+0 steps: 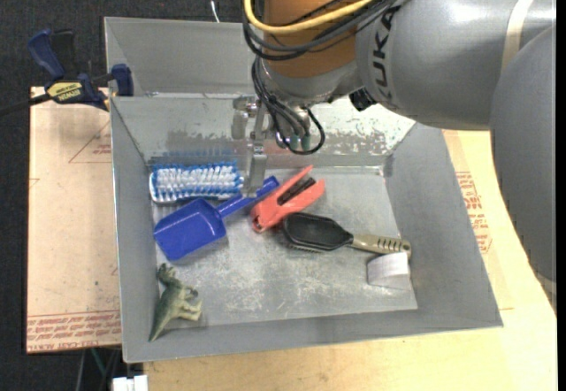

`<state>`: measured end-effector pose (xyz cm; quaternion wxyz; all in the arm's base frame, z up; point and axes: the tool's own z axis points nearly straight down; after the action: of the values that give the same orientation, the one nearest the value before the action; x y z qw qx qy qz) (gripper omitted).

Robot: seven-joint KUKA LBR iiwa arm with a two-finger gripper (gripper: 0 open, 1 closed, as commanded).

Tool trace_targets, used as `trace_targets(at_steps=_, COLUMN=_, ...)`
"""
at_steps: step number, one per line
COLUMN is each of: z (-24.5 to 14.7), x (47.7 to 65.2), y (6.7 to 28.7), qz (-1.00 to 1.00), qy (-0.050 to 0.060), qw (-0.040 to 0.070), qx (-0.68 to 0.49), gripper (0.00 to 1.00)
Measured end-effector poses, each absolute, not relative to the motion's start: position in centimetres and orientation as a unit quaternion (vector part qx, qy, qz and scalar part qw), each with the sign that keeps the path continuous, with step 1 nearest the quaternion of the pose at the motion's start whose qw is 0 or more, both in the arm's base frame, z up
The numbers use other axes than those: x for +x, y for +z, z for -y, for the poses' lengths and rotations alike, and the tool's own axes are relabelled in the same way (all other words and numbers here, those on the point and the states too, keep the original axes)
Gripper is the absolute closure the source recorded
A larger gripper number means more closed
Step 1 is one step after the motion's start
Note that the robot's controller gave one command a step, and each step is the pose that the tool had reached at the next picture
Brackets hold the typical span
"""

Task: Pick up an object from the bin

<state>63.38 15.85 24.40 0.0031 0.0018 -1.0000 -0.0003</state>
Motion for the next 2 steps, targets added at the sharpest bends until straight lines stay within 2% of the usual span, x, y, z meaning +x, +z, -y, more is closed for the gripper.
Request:
trace_targets(at_steps=1, z=-15.7, x=63.5, y=24.9, qz=1.0, qy=-0.001, qw=-0.001, qx=0.0, gripper=0.0)
trace_targets(at_steps=2, z=-17.8, x=61.0, y=9.8, qz=1.0, qy=-0.002, qw=-0.002, qx=0.02, gripper=0.0)
